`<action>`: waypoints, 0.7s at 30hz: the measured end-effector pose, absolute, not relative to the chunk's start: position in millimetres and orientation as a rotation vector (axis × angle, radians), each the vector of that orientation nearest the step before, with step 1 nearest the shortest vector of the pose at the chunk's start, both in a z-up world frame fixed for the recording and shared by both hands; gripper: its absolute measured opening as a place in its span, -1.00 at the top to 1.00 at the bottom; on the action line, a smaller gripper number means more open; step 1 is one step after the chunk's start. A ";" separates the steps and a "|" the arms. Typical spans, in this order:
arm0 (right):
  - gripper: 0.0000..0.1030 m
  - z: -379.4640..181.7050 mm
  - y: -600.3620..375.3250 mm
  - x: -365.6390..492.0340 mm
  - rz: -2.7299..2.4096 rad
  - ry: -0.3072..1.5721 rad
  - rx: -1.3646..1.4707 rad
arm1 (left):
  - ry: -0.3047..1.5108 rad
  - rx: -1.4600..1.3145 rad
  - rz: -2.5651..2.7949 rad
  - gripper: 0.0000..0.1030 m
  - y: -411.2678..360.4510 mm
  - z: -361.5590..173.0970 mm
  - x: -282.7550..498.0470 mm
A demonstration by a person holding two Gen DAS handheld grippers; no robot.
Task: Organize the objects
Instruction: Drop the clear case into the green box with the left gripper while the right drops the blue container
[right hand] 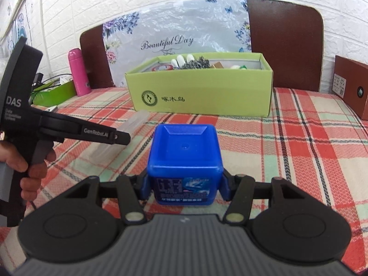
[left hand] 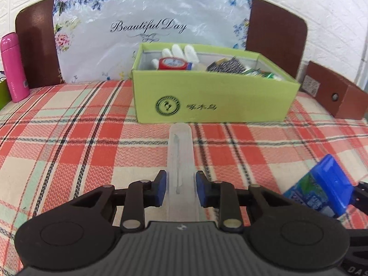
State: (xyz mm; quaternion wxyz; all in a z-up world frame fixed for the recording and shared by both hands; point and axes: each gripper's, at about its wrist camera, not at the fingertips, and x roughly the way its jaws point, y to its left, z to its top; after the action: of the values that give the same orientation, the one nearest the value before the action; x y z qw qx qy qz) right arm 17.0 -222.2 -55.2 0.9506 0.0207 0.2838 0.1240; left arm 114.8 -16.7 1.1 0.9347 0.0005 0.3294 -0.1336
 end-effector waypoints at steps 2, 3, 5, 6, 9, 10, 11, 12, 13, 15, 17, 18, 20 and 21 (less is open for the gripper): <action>-0.06 -49.9 -222.7 14.9 0.257 0.561 0.040 | 0.653 -0.018 -0.306 0.44 -16.5 10.3 110.2; -0.06 -47.6 -223.1 14.2 0.259 0.554 0.041 | 0.641 -0.028 -0.323 0.44 -16.4 15.0 108.3; -0.06 -41.9 -224.0 13.5 0.261 0.535 0.042 | 0.616 -0.046 -0.354 0.44 -16.9 24.1 104.7; -0.06 -39.0 -224.8 13.4 0.262 0.526 0.044 | 0.605 -0.051 -0.365 0.44 -17.5 28.2 103.7; -0.06 -29.2 -228.1 15.8 0.266 0.494 0.043 | 0.572 -0.060 -0.396 0.44 -21.1 42.3 104.8; -0.06 -25.4 -229.6 18.5 0.264 0.482 0.038 | 0.560 -0.062 -0.407 0.44 -22.3 48.0 107.0; -0.06 -21.2 -231.4 22.0 0.260 0.468 0.032 | 0.548 -0.064 -0.415 0.44 -23.8 54.2 110.5; -0.06 -15.8 -233.3 27.2 0.253 0.452 0.026 | 0.537 -0.068 -0.419 0.44 -25.3 60.6 115.1; -0.06 -10.5 -235.6 32.7 0.245 0.436 0.021 | 0.528 -0.070 -0.422 0.44 -27.5 66.7 120.6; -0.06 1.3 -239.8 46.5 0.226 0.395 0.010 | 0.501 -0.068 -0.426 0.44 -33.3 80.1 132.7; -0.06 12.0 -244.1 63.9 0.206 0.356 0.004 | 0.475 -0.056 -0.428 0.44 -41.2 92.3 147.2; -0.06 17.0 -245.8 74.2 0.195 0.337 0.003 | 0.470 -0.064 -0.430 0.44 -44.3 97.0 156.2; -0.06 25.1 -249.7 96.9 0.175 0.307 0.000 | 0.470 -0.092 -0.438 0.44 -49.2 102.6 176.4; -0.06 28.0 -250.9 107.7 0.167 0.297 0.000 | 0.467 -0.106 -0.430 0.44 -51.6 104.4 188.0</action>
State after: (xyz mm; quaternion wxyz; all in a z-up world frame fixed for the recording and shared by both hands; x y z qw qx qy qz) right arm 107.7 -250.9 28.0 0.9855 -0.0002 0.1479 0.0829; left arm 188.0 -51.6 104.4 0.9487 -0.0519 0.2296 -0.2111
